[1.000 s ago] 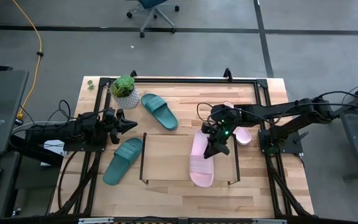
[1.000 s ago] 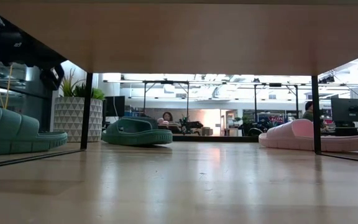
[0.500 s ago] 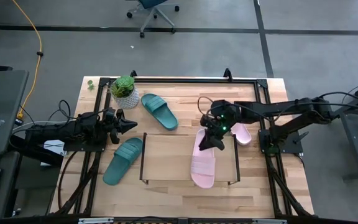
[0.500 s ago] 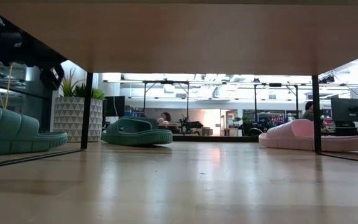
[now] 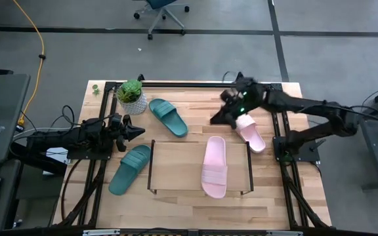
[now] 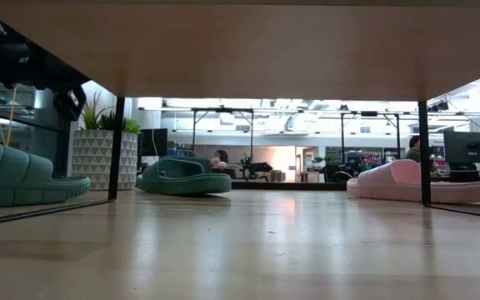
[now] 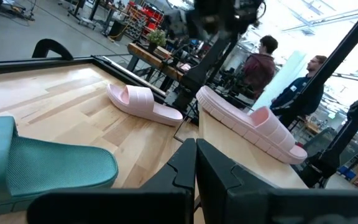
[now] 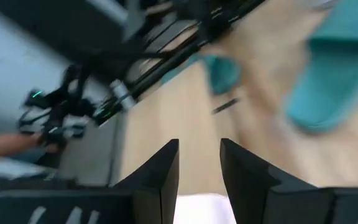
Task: Pick and place slides into the shelf
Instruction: Put the pink slide on the shelf
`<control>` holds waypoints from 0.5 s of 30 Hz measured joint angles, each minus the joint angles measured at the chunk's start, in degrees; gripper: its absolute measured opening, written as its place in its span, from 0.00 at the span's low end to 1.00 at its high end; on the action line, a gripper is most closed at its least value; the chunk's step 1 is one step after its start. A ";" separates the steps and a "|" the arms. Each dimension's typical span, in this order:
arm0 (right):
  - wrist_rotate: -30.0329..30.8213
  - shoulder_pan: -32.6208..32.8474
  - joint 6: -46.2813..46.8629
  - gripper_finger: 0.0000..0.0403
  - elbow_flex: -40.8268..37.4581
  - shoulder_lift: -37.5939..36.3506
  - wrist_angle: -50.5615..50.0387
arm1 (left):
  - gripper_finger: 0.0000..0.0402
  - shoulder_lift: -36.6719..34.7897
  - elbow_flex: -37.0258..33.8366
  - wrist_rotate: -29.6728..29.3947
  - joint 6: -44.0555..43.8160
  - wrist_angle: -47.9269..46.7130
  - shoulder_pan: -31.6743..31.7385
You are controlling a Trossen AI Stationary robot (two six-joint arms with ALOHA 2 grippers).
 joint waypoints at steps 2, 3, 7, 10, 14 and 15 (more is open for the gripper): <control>5.28 -2.41 -3.12 0.27 0.02 -3.66 -5.53 | 0.00 0.00 0.00 0.00 0.00 0.00 -0.02; 8.94 -3.28 -5.34 0.27 0.02 -5.71 -9.27 | 0.00 0.00 0.00 0.00 0.00 0.00 0.00; 24.00 -3.44 -14.46 0.27 0.02 -13.06 -23.16 | 0.00 0.00 0.00 0.00 0.01 0.00 0.00; 30.42 -1.99 -18.57 0.27 0.02 -16.52 -28.91 | 0.00 -0.02 0.00 0.00 0.00 0.00 0.00; 36.09 -0.26 -22.63 0.27 0.02 -18.49 -35.69 | 0.00 -0.01 0.00 -0.07 0.02 0.00 -0.01; 37.72 0.08 -23.51 0.27 0.02 -18.61 -38.01 | 0.00 0.00 0.00 -0.11 0.01 0.00 0.00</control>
